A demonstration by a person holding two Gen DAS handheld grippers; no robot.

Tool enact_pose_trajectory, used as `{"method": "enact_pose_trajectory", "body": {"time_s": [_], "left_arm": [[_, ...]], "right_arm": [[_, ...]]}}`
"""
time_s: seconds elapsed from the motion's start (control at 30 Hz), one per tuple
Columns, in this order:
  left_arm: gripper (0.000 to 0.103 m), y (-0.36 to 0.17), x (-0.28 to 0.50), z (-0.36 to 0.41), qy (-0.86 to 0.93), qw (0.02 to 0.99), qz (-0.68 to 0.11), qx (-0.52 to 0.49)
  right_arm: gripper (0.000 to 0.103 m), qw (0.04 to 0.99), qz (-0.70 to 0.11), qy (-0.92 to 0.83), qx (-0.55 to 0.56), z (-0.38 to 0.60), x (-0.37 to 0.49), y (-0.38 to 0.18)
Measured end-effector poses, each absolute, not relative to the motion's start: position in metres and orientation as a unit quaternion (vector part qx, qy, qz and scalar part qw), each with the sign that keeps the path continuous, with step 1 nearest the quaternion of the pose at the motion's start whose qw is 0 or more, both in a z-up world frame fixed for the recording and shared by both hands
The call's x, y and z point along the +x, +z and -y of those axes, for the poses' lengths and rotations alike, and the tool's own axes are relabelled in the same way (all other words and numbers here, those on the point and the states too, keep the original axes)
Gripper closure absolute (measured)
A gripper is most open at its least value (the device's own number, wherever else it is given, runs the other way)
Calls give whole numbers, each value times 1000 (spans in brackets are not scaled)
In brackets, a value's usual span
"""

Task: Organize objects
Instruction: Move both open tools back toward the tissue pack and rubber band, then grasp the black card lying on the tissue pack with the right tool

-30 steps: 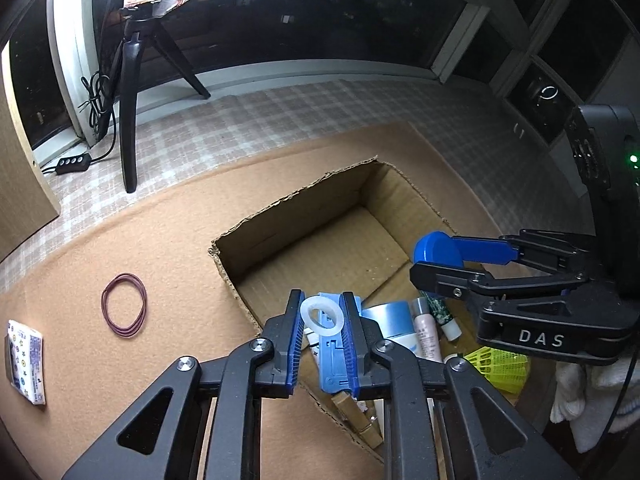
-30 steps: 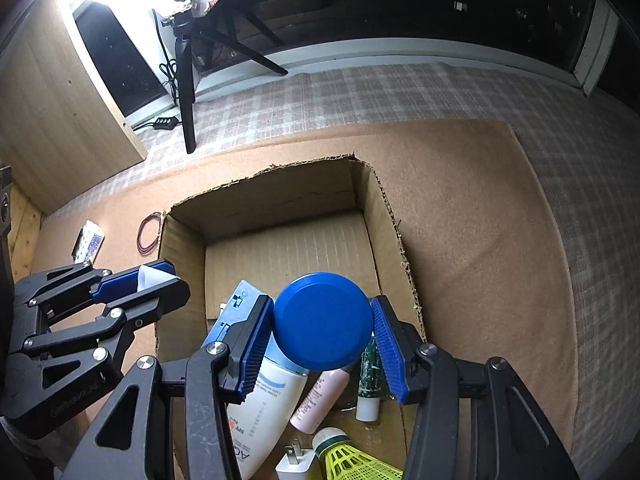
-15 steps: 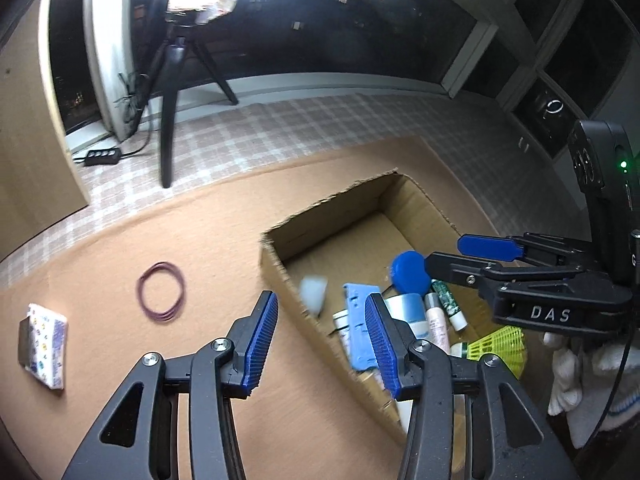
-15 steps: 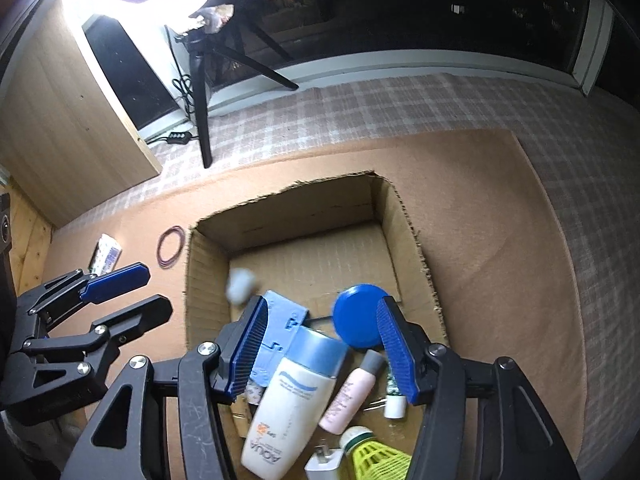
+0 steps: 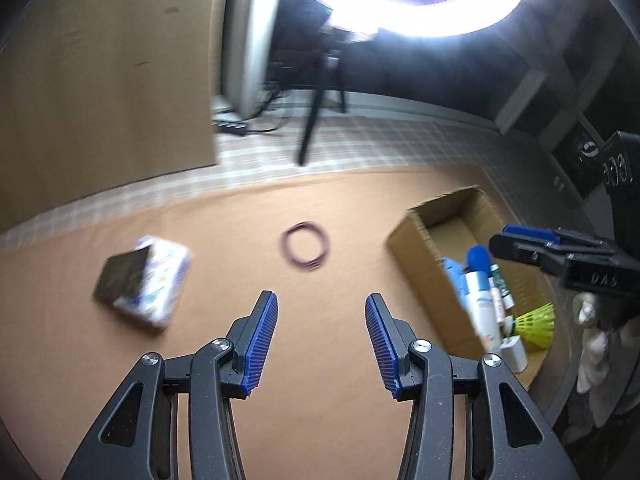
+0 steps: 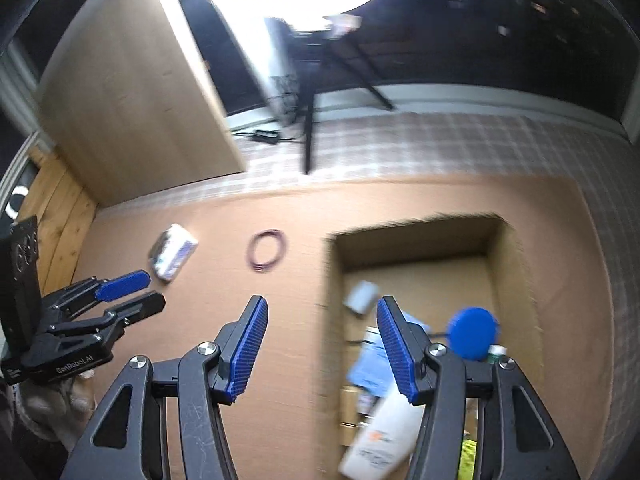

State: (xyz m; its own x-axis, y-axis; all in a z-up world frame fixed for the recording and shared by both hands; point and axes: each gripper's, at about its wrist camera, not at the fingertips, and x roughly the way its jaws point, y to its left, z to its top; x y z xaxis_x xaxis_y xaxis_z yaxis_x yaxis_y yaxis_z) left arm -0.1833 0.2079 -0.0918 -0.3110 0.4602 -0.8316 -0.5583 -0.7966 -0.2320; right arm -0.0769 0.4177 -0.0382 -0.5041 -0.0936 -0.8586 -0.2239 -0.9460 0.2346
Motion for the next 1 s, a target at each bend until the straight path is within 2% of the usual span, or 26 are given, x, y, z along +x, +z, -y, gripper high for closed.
{"method": "enact_pose_trajectory", "body": {"time_s": [0.3,0.6,1.0], "left_arm": [[50,-93,-170,-91,828,256,-38,-498],[50,-101,-149,9,834,211,-17,-509],[49,-112,-134,76,833,188,16,-520]], "right_arm": [[50,-38,-97,854,-509,-326,-128,-29],[50,-113,-27,841,-529,-230,-184,-51],[50,-139,40,800,-582,-160,-274,-100]]}}
